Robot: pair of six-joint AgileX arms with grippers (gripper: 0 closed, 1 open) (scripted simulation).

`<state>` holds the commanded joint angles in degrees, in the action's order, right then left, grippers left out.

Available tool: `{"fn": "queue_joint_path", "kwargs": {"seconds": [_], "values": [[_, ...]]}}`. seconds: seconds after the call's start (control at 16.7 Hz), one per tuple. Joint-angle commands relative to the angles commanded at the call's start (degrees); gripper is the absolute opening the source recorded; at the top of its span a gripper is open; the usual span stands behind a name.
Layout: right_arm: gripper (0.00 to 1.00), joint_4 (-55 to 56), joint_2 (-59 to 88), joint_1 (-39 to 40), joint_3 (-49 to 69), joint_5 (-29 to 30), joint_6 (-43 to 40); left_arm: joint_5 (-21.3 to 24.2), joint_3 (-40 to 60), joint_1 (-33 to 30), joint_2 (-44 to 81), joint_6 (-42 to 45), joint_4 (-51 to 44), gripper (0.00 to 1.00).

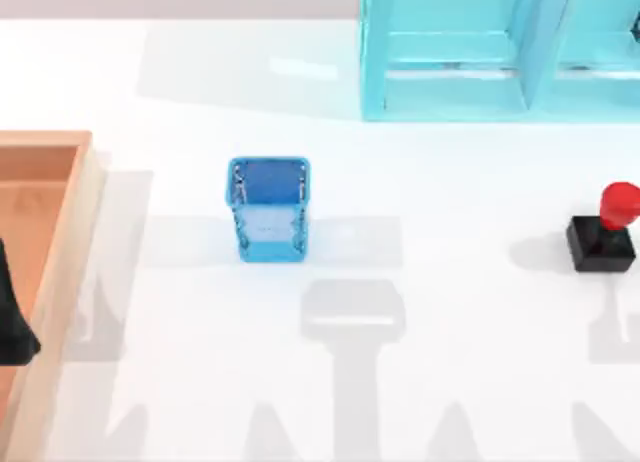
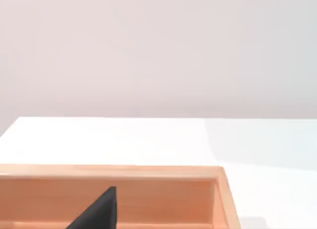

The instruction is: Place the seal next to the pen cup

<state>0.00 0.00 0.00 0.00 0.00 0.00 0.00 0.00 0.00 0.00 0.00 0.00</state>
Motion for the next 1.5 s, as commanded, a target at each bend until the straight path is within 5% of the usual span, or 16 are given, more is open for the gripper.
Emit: {"fn": "queue_joint_path", "kwargs": {"seconds": [0.54,1.5], "values": [[1.0,-11.9,16.2,2.87,12.84,-1.83,0.24,0.0,0.0,0.0,0.0,0.0,0.0,1.0],[1.0,-62.05,91.45,6.5,83.91,-0.26,4.98,0.0,0.0,0.0,0.0,0.0,0.0,1.0]]}}
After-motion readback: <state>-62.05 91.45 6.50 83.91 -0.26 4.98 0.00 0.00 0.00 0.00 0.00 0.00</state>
